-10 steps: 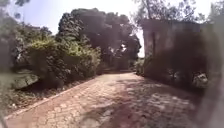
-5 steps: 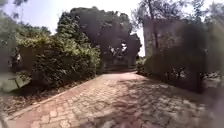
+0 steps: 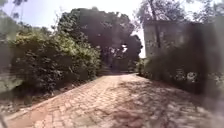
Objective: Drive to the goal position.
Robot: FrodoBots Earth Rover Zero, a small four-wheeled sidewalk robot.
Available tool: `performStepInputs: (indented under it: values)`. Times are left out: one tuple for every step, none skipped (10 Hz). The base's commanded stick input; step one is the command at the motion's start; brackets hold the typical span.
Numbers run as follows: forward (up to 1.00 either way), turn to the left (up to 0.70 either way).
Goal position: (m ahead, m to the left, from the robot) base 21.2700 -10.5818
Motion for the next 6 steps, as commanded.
performStepInputs:
  values:
    - [0.70,0.00]
    - [0.70,0.00]
    - [0.70,0.00]
    - [0.70,0.00]
    - [0.70,0.00]
    - [0.70,0.00]
